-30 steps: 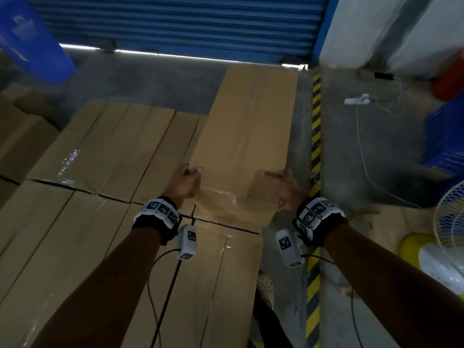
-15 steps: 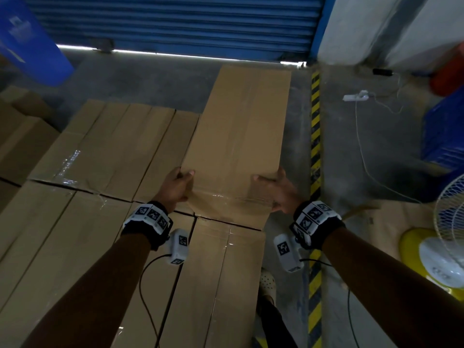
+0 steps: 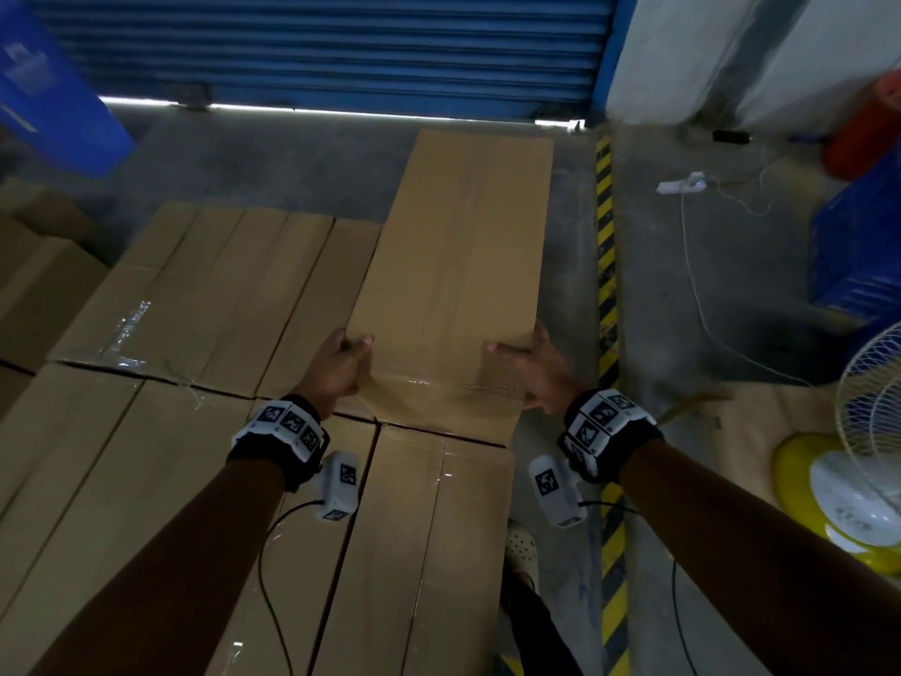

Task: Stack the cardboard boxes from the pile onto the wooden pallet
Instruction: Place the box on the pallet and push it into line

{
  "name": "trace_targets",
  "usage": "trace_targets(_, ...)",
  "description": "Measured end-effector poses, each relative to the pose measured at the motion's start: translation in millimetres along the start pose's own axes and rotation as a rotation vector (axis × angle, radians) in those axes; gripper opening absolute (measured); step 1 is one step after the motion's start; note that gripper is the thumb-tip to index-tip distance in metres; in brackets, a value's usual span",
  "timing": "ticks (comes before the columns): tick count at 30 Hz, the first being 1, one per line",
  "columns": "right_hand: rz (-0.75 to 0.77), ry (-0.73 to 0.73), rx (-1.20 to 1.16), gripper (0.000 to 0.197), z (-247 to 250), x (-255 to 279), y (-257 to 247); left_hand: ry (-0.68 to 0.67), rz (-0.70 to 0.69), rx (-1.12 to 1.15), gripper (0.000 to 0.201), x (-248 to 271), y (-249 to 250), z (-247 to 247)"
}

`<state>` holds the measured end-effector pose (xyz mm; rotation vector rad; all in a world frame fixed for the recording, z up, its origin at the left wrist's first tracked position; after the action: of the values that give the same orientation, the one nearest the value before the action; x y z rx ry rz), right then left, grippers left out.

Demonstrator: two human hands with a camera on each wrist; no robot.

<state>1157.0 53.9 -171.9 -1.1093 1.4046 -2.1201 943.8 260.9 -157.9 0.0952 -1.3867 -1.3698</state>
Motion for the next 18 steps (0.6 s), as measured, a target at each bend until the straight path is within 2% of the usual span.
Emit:
trace_targets(7, 0.022, 0.041, 0.028, 0.097, 0, 2, -3, 0.008, -0.011, -0.11, 0.037, 3, 3, 3)
trace_targets(13, 0.086, 0.099, 0.227, 0.08, 0, 24, -31, 0.077, -0.105, -0.262, 0.059, 33, 24, 14)
trace_targets(15, 0.134, 0.107, 0.287, 0.08, -1, 43, -51, 0.121, -0.163, -0.319, 0.069, 58, 37, 21)
trace_targets(18, 0.261, 0.145, 0.376, 0.082, -4, 89, -90, 0.155, -0.344, -0.37, 0.068, 104, 62, 33)
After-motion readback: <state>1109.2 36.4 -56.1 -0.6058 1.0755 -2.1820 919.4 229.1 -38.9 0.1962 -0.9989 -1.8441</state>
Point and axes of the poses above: each hand's wrist, its own x-axis away from the middle knuckle, its own z-axis out of the back of the hand, y = z × x, the point moved 7 cm from there along -x, towards the middle knuckle, and after that the axes turned 10 degrees about z, right-handed, at the moved point
